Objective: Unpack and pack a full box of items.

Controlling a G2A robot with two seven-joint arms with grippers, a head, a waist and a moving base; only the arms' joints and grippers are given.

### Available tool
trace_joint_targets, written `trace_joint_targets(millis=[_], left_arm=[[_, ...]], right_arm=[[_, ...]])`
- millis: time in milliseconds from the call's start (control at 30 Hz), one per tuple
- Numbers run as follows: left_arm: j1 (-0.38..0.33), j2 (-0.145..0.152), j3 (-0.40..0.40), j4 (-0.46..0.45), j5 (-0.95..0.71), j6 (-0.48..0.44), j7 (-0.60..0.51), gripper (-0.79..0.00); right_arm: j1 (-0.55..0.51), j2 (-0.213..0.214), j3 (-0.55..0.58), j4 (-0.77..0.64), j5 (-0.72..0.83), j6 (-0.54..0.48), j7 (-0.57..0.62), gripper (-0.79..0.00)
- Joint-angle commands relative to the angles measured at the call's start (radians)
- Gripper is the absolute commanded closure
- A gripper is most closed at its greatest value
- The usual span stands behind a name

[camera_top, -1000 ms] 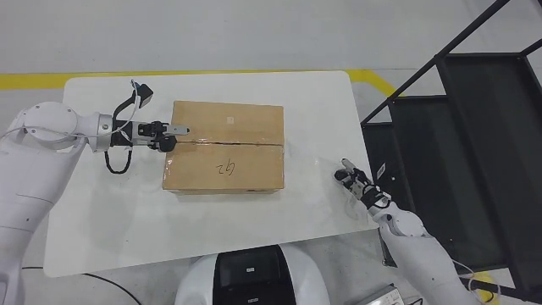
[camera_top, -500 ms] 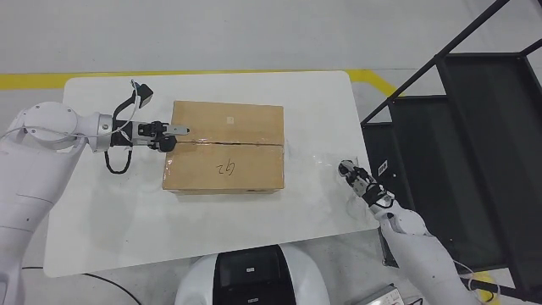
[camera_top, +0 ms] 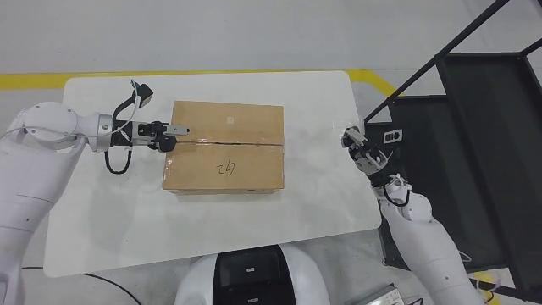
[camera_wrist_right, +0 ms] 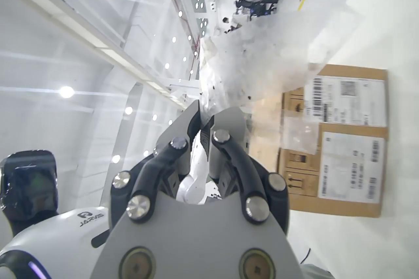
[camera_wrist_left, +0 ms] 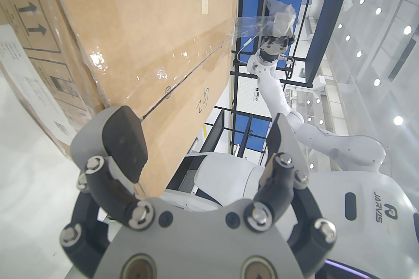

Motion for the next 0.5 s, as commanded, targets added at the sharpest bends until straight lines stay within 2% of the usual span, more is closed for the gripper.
trace_joint_targets(millis=[0,267,467], left_arm=[[0.006,0.000,0.000,-0.004,0.003,0.002,0.017,-0.785],[0.041,0.007,-0.020,-0.059,0.034,0.028,0.057,-0.785],[0.055,0.010,-0.035,-0.082,0.043,0.041,0.064,-0.785]], right_arm=[[0.014,-0.002,-0.010,-0.041,0.008,0.011,0.014,0.000],[0.120,-0.020,-0.093,-0.106,0.012,0.047,0.025,0.000],[0.252,-0.052,-0.237,-0.058,-0.051,0.045,-0.017,0.000]])
